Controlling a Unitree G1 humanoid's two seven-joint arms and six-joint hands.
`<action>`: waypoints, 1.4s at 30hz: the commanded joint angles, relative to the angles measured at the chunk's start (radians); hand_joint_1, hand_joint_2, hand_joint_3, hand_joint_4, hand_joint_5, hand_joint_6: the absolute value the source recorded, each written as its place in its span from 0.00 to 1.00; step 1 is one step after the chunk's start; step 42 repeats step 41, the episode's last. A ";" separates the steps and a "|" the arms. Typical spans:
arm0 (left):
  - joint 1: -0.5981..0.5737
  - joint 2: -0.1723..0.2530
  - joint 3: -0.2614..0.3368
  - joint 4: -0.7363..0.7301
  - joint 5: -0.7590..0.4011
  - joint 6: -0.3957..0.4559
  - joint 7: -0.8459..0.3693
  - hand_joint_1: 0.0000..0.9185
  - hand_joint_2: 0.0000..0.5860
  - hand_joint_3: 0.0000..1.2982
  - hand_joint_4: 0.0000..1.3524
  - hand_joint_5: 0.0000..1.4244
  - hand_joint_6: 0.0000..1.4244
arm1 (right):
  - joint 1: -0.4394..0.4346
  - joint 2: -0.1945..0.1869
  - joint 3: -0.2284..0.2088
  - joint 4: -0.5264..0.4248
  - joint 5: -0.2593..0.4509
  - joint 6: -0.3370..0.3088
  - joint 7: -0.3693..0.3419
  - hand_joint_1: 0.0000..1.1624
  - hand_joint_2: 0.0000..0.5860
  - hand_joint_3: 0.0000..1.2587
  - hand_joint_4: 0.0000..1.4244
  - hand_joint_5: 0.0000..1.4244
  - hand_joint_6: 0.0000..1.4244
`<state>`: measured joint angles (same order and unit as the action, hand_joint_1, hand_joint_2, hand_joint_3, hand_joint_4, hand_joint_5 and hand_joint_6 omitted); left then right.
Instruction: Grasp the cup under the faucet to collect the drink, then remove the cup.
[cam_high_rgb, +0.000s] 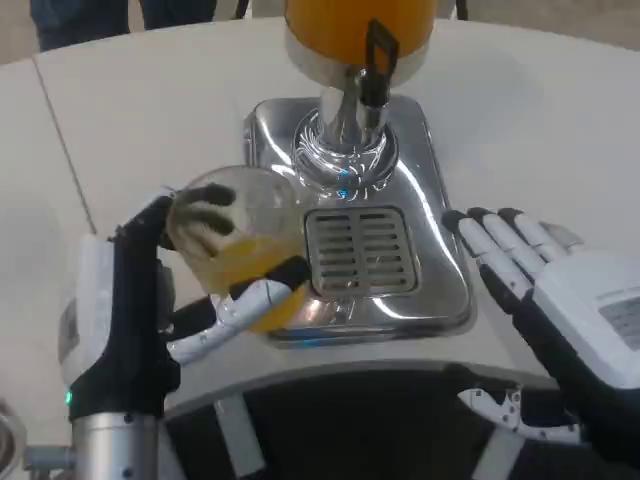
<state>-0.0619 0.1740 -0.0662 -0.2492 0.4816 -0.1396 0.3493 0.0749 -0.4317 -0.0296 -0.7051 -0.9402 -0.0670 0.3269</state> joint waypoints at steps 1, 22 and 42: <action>0.047 0.018 -0.017 -0.095 0.003 -0.085 -0.045 0.65 0.00 0.89 0.73 1.00 1.00 | 0.022 0.000 0.010 0.021 -0.015 -0.051 -0.085 0.47 0.68 0.00 0.00 0.00 0.01; 0.315 -0.004 -0.120 -0.245 0.027 -0.201 -0.140 0.64 0.02 0.89 0.73 1.00 1.00 | 0.096 0.053 0.057 -0.052 -0.001 -0.053 -0.059 0.28 0.78 0.00 0.00 0.00 0.00; 0.324 -0.037 -0.114 -0.246 0.024 -0.201 -0.144 0.63 0.03 0.88 0.72 1.00 1.00 | 0.132 0.063 0.037 -0.164 0.002 -0.033 0.045 0.27 0.81 0.00 0.00 0.00 0.00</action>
